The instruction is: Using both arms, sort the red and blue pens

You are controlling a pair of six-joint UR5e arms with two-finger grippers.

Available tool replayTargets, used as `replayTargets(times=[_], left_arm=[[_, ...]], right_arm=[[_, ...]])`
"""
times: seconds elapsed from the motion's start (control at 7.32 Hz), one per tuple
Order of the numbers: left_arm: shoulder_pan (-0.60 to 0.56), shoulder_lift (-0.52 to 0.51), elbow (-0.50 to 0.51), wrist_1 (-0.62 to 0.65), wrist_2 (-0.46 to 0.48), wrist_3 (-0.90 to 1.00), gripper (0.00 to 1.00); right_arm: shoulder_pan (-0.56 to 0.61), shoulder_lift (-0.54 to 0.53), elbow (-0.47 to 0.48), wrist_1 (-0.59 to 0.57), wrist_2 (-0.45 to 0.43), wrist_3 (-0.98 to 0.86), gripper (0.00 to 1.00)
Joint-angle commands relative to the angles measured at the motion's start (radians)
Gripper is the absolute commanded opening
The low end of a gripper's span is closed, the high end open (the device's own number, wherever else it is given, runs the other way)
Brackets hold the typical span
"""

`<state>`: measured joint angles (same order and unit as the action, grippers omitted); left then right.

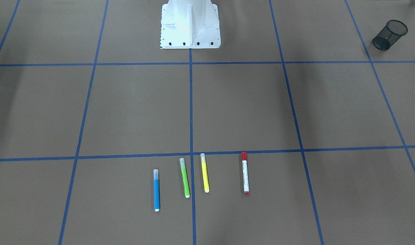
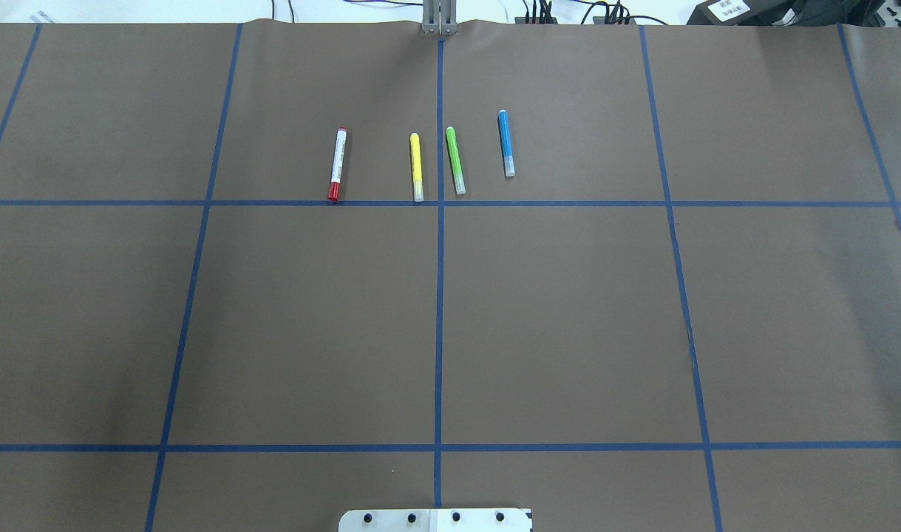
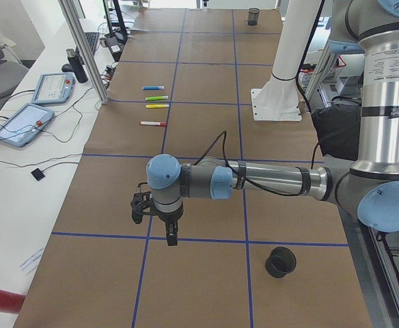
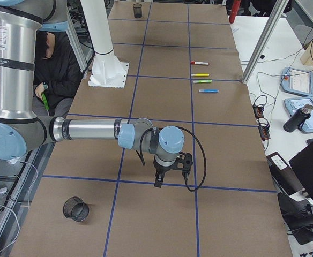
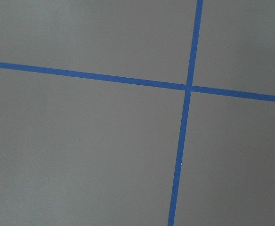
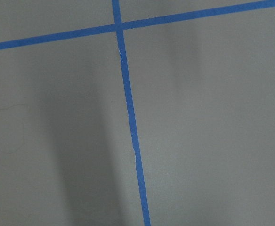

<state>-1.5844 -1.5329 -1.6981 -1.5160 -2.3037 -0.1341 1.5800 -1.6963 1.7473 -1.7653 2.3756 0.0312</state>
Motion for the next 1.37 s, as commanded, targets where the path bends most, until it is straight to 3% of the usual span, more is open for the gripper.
replayTargets(times=[0.0,0.27,0.55,0.82,0.96,1.23], left_arm=[[0.003,-0.010,-0.035,0.002,0.001,-0.002,1.00],[0.088,-0.042,-0.129,0.002,0.004,-0.009,1.00],[0.200,-0.110,-0.126,-0.001,0.001,-0.047,1.00],[0.312,-0.309,-0.108,0.017,0.007,-0.157,1.00],[0.364,-0.390,-0.083,0.017,0.012,-0.218,1.00],[0.516,-0.591,0.060,0.007,0.009,-0.410,1.00]], right_arm=[[0.000,0.003,0.009,0.021,0.001,0.002,1.00],[-0.003,0.010,0.014,0.177,0.007,0.007,1.00],[-0.012,0.009,-0.002,0.280,0.007,0.004,1.00],[-0.113,0.076,0.017,0.345,0.020,0.015,1.00],[-0.180,0.119,0.011,0.314,0.010,0.025,1.00],[-0.210,0.251,0.009,0.279,-0.002,0.027,1.00]])
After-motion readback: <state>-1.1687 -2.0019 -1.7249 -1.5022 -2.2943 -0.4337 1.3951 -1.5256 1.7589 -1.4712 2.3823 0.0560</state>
